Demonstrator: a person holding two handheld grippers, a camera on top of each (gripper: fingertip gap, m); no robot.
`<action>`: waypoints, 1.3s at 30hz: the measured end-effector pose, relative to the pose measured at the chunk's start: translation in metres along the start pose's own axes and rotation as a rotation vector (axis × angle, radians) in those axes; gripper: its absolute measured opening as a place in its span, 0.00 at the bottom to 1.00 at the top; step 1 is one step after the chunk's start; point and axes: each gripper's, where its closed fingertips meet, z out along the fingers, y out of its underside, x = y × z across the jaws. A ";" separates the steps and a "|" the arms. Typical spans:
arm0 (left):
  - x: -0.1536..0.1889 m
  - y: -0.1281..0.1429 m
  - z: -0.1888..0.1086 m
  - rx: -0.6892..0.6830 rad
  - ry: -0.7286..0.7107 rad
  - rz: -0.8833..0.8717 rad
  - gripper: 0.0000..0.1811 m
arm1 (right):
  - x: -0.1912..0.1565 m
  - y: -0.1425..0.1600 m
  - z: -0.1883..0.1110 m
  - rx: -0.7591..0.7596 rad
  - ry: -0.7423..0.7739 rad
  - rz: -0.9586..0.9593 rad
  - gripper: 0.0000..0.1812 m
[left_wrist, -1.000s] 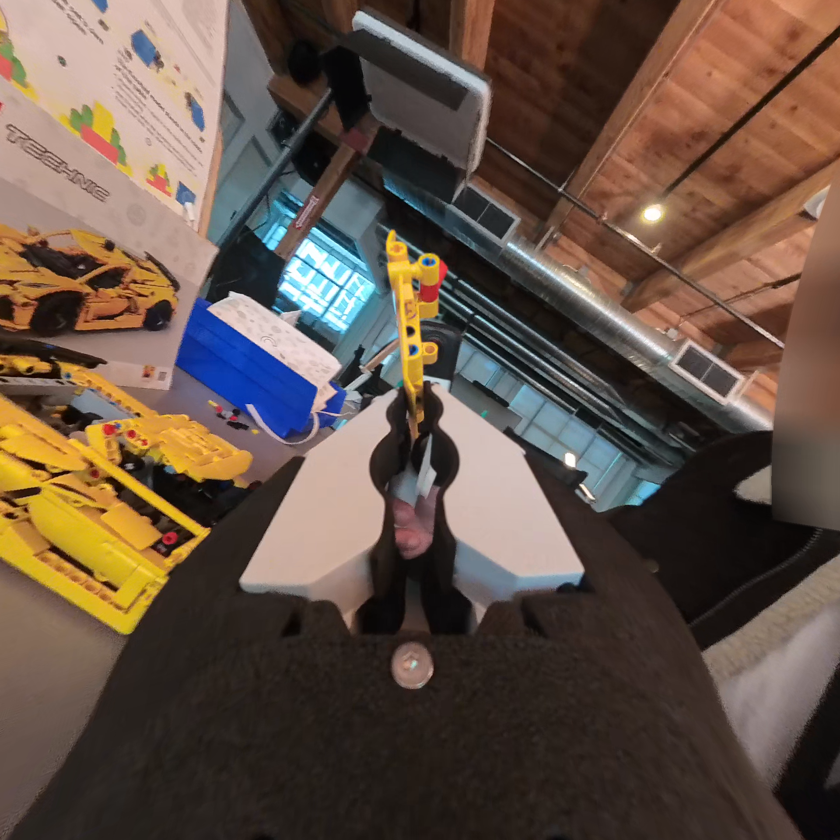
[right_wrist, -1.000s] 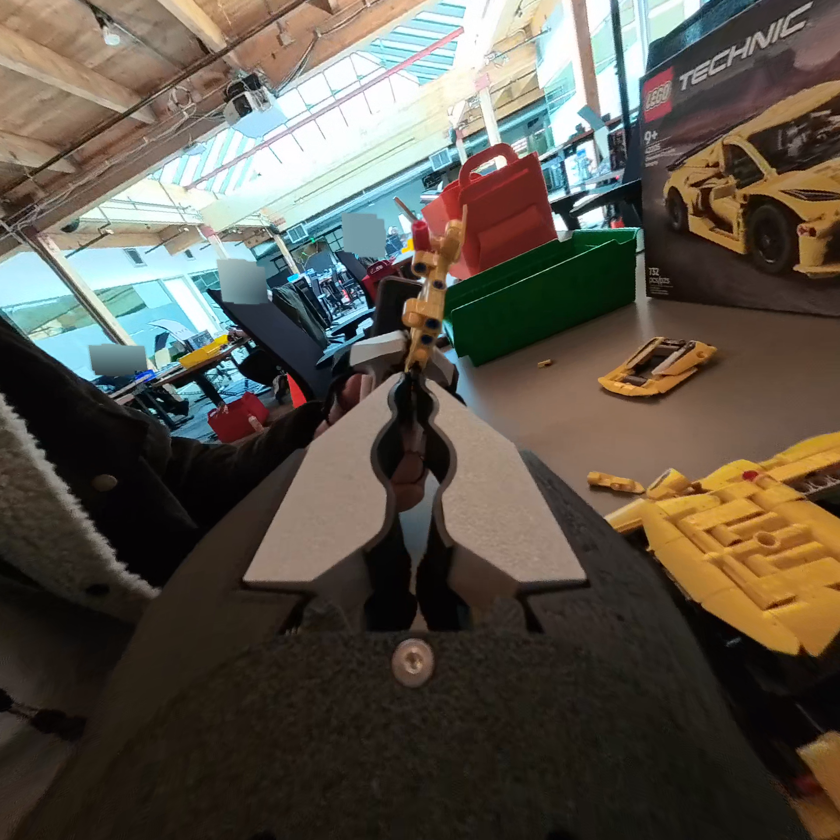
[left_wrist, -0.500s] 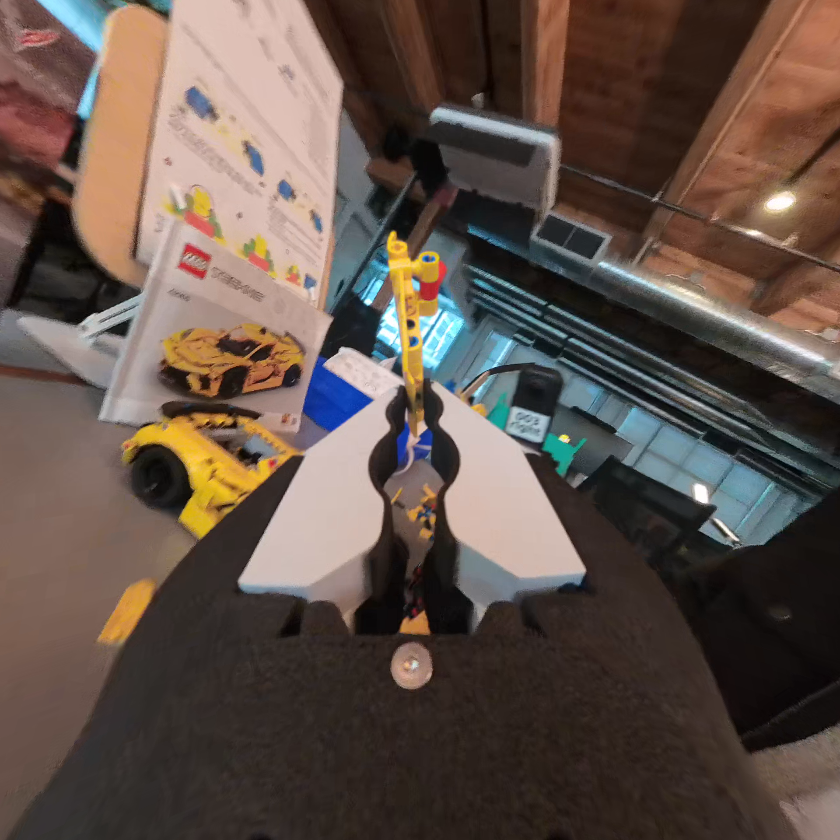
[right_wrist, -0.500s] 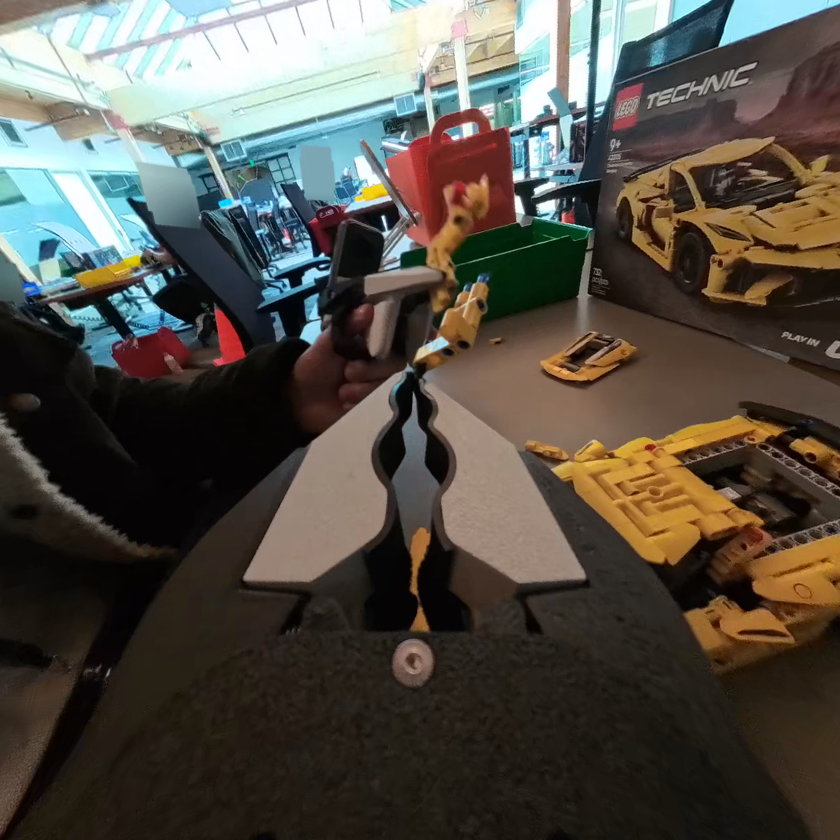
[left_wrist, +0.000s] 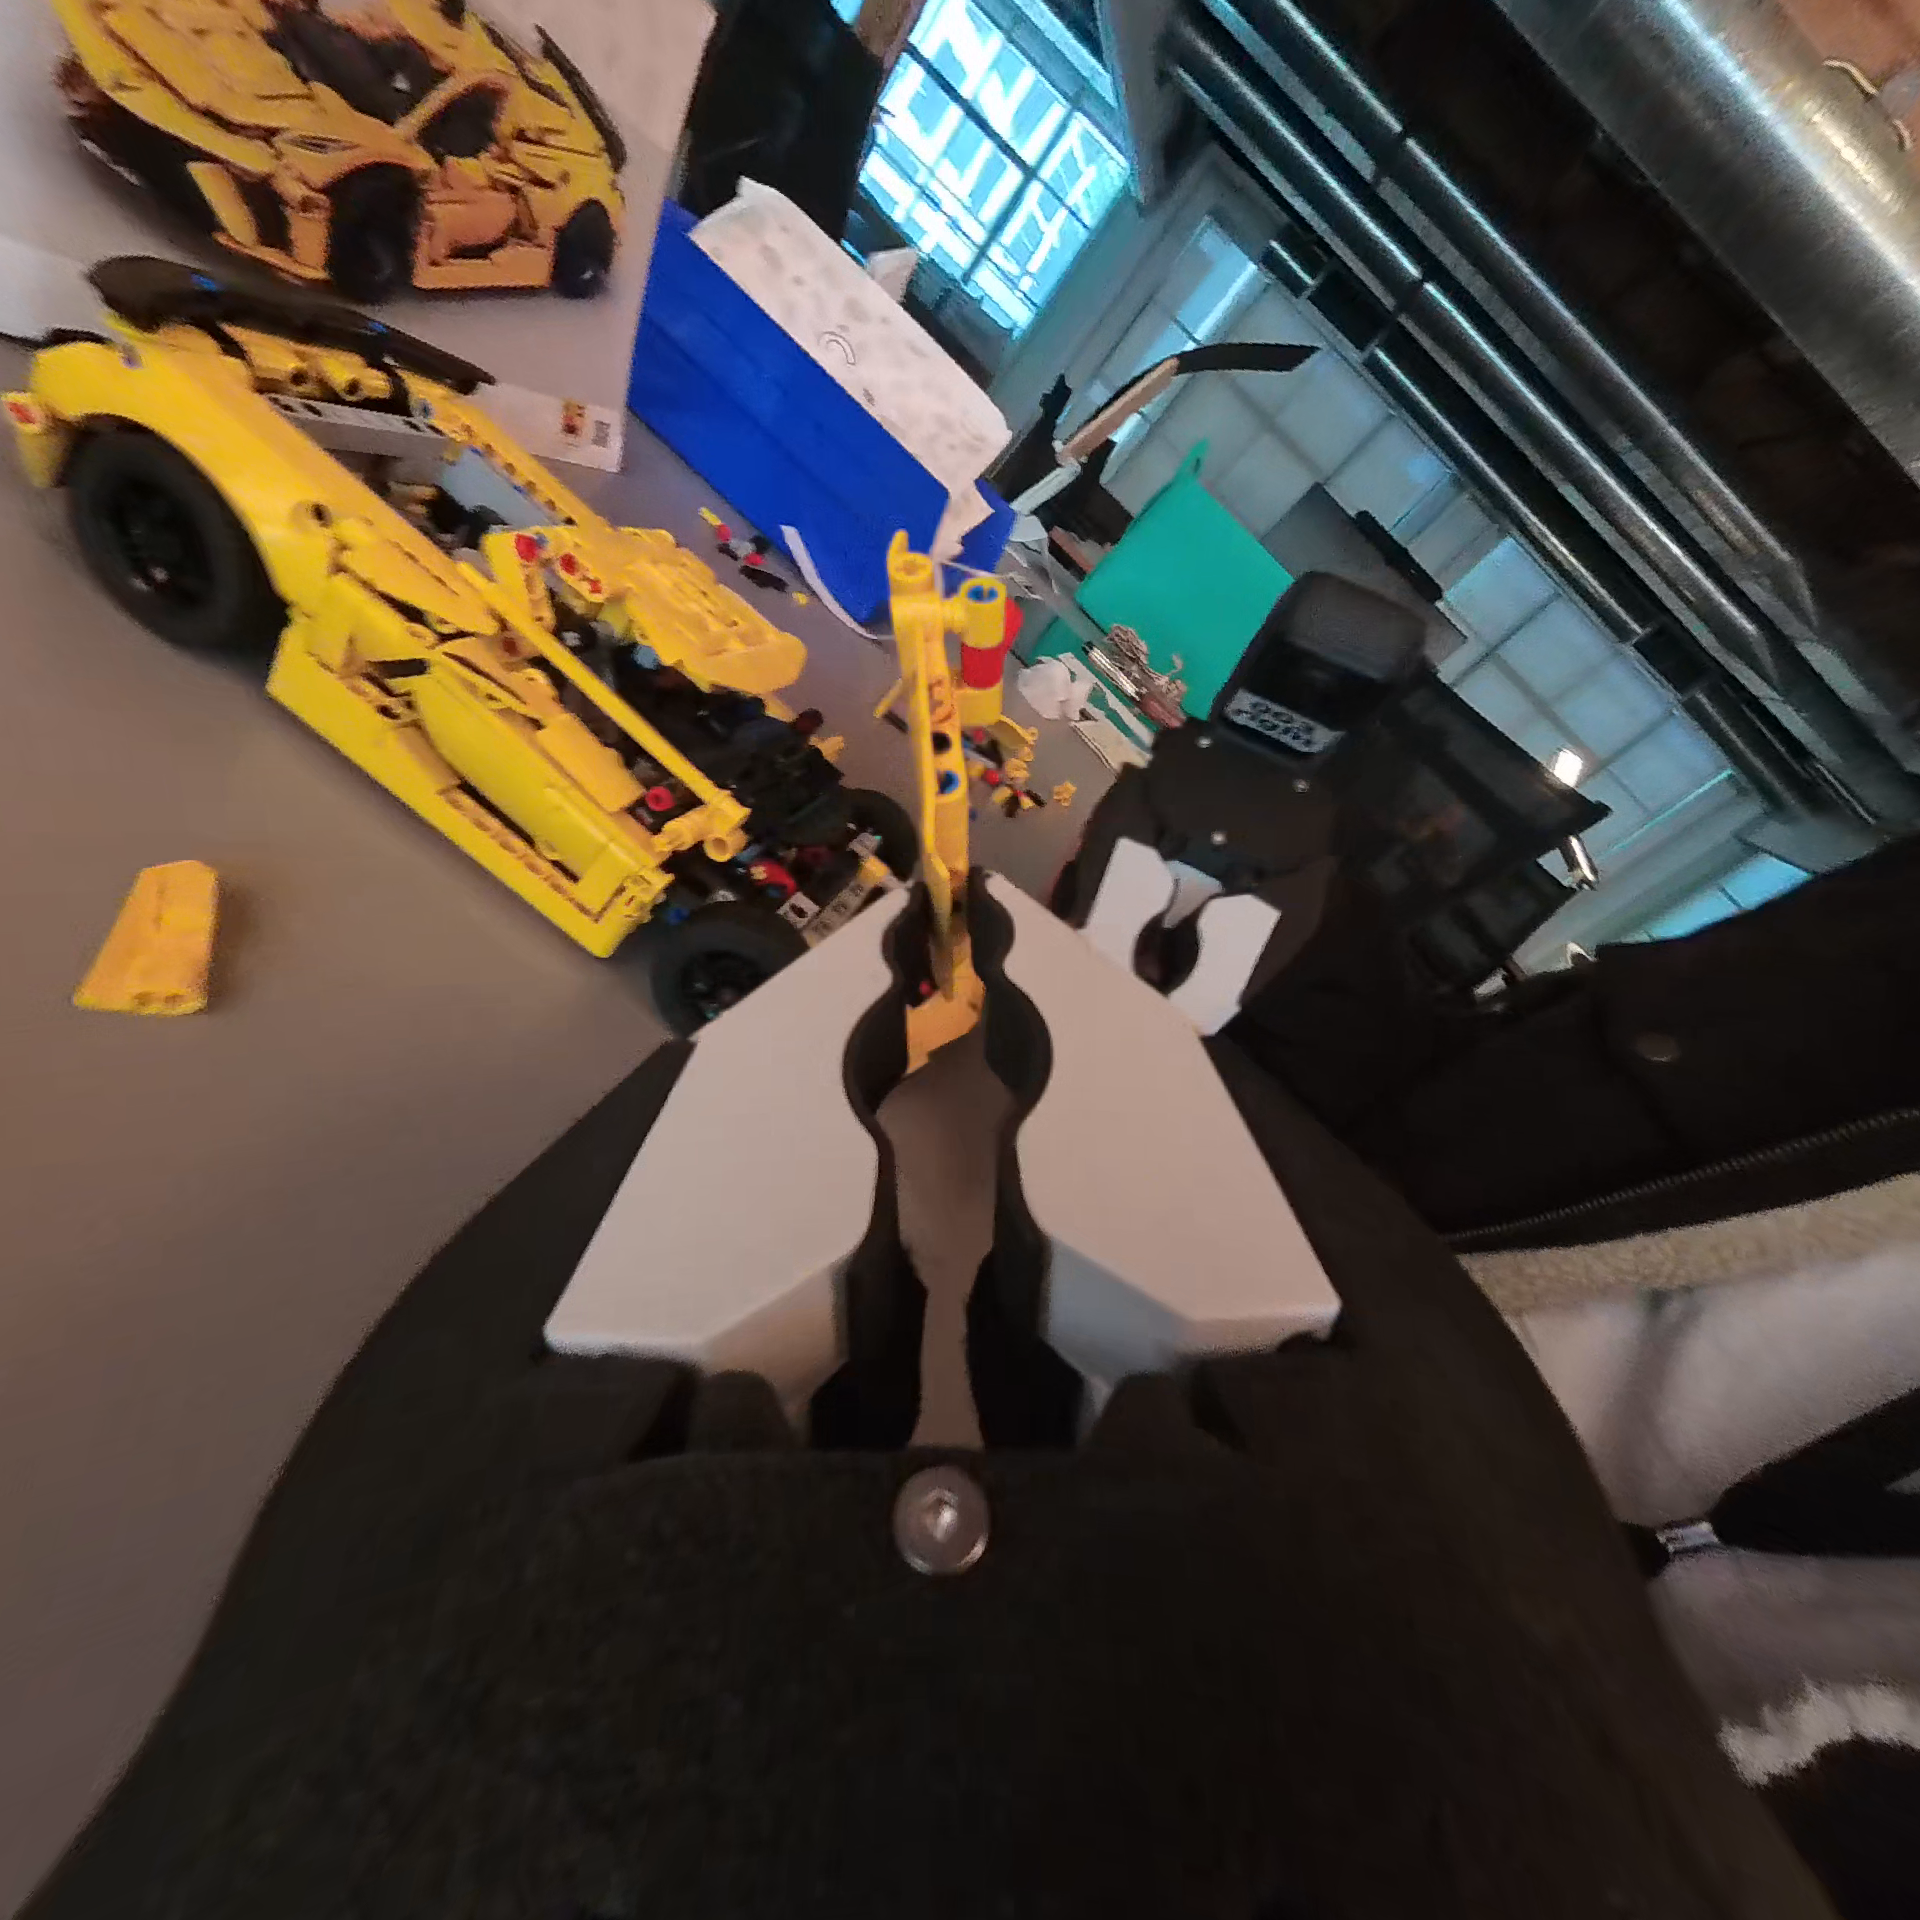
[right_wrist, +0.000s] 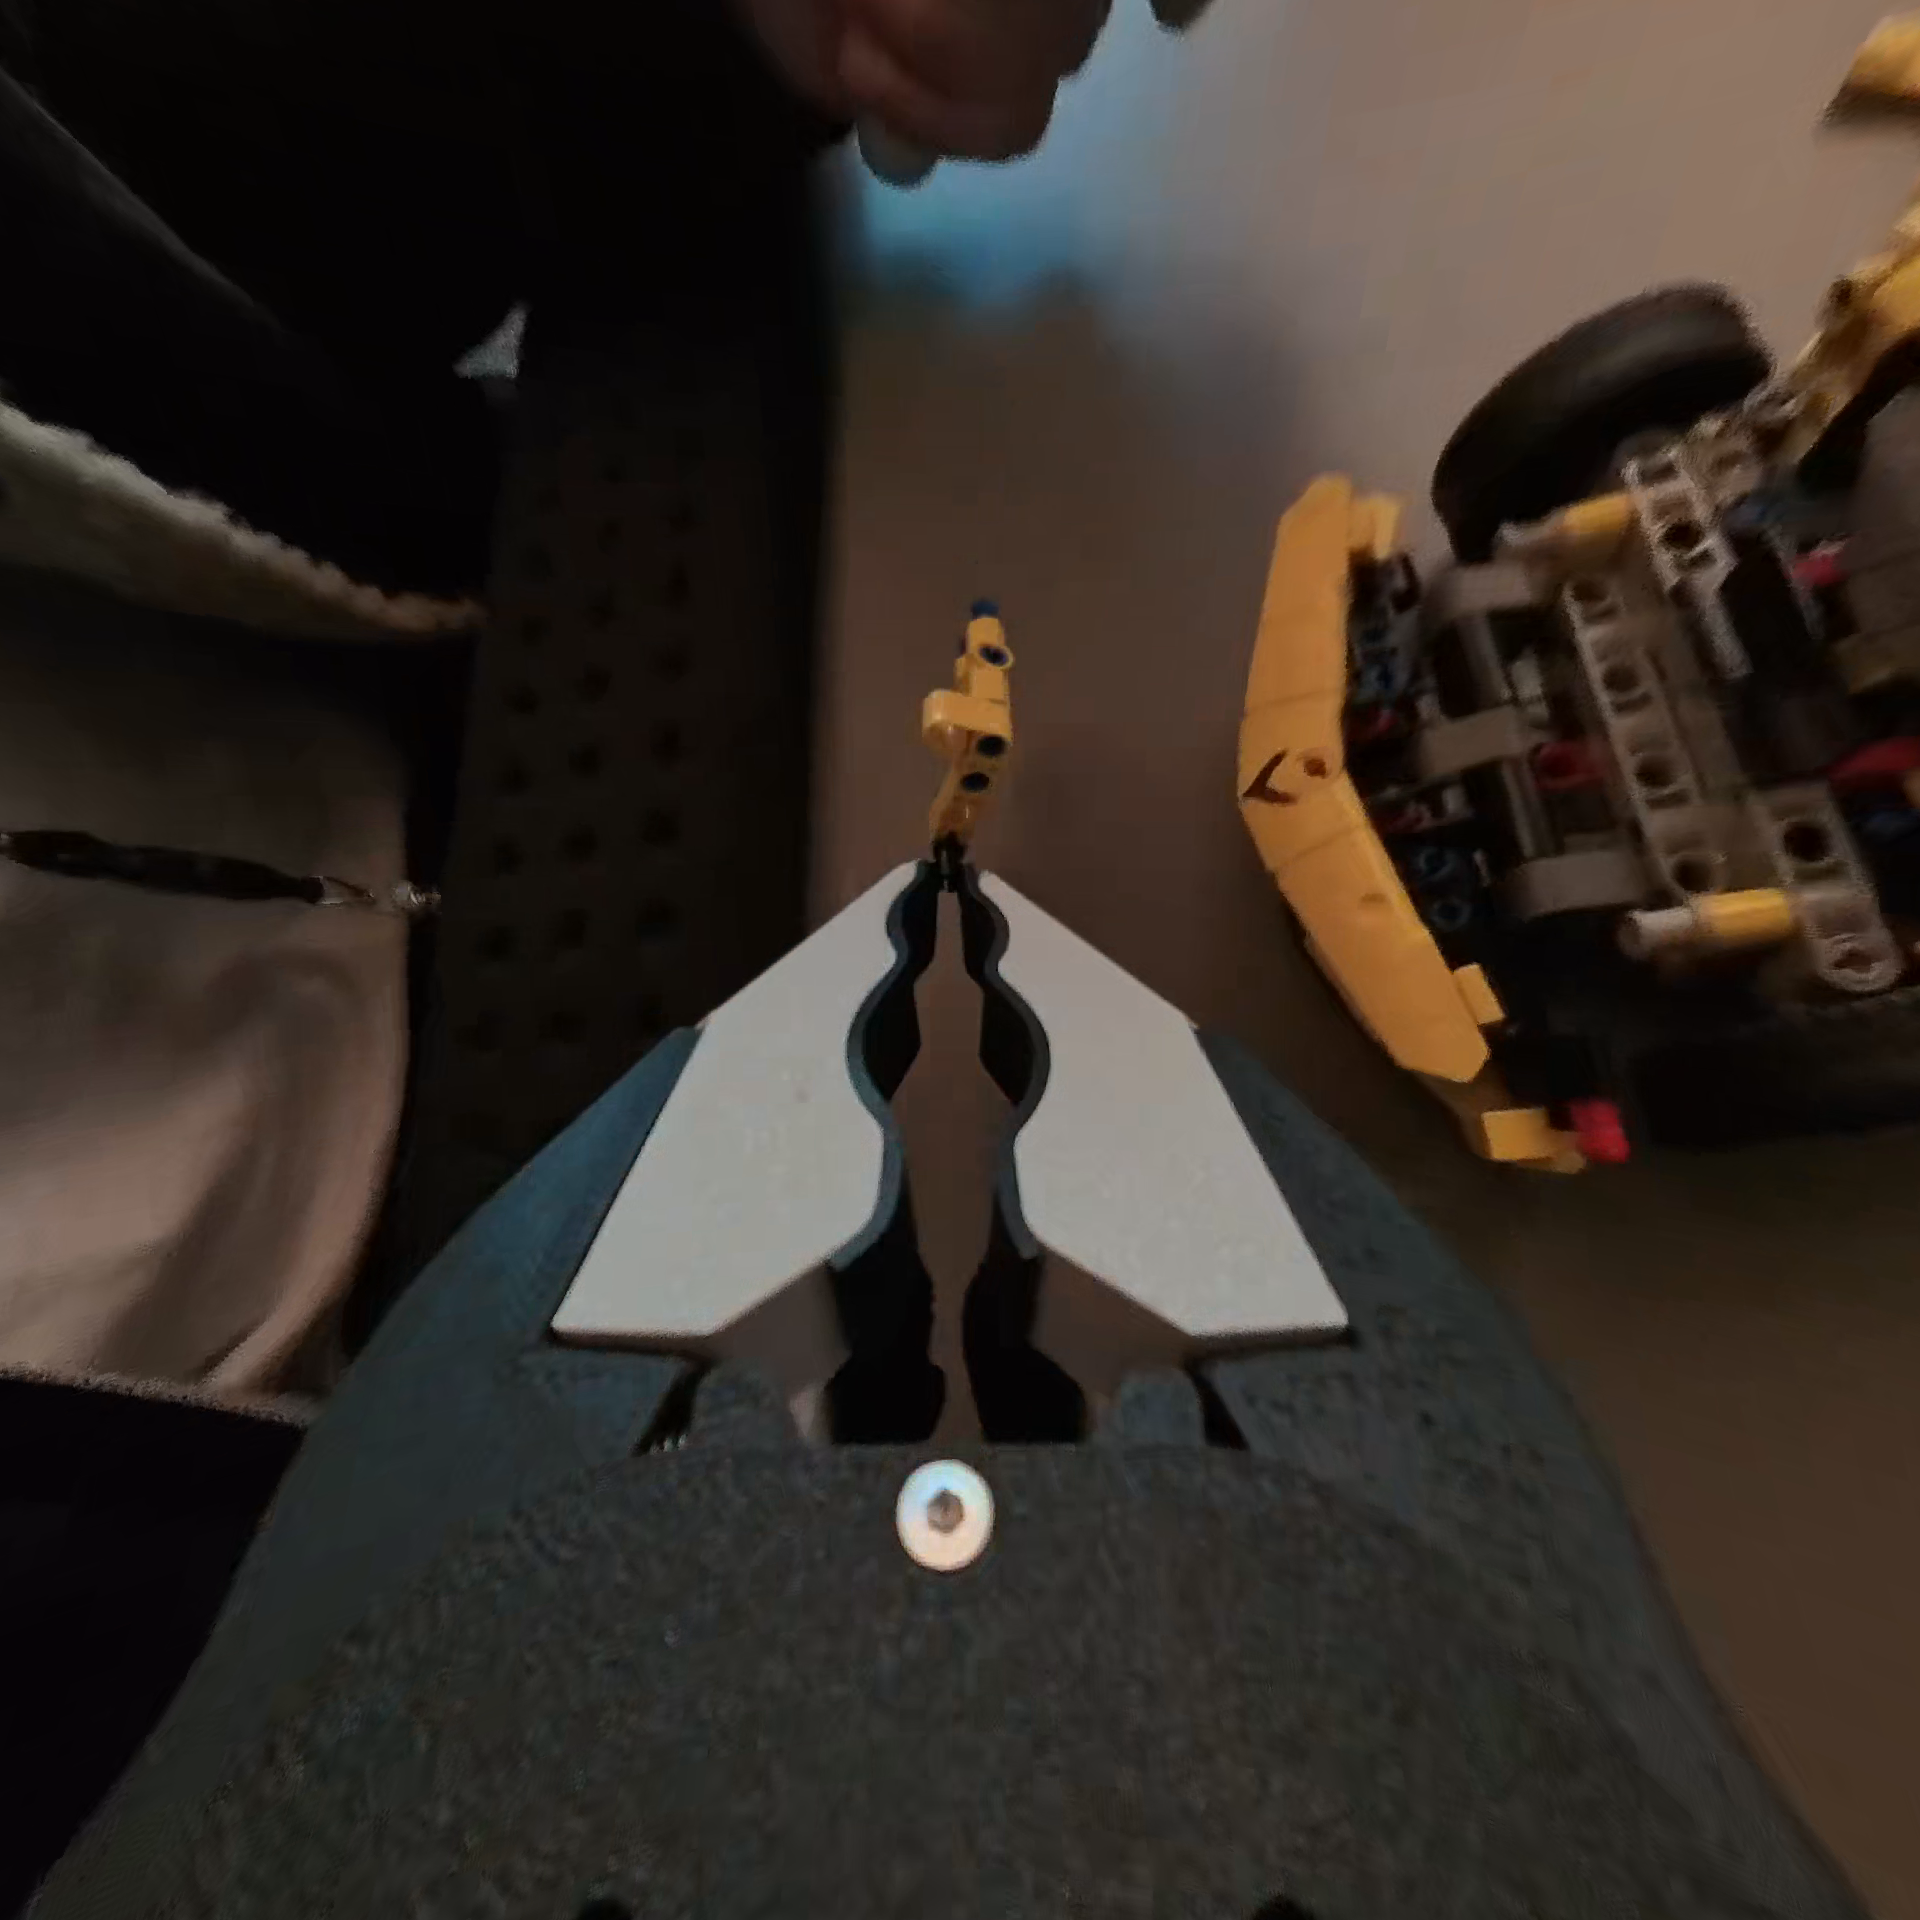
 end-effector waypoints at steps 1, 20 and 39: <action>0.005 0.002 0.002 -0.007 0.014 0.021 0.03 | 0.002 0.004 0.002 -0.020 0.012 0.001 0.02; 0.062 0.044 0.028 -0.186 0.175 0.384 0.04 | 0.004 -0.105 -0.067 0.664 0.012 0.065 0.25; 0.077 0.023 0.024 -0.044 0.256 0.337 0.12 | -0.015 -0.108 -0.059 0.635 -0.055 0.038 0.09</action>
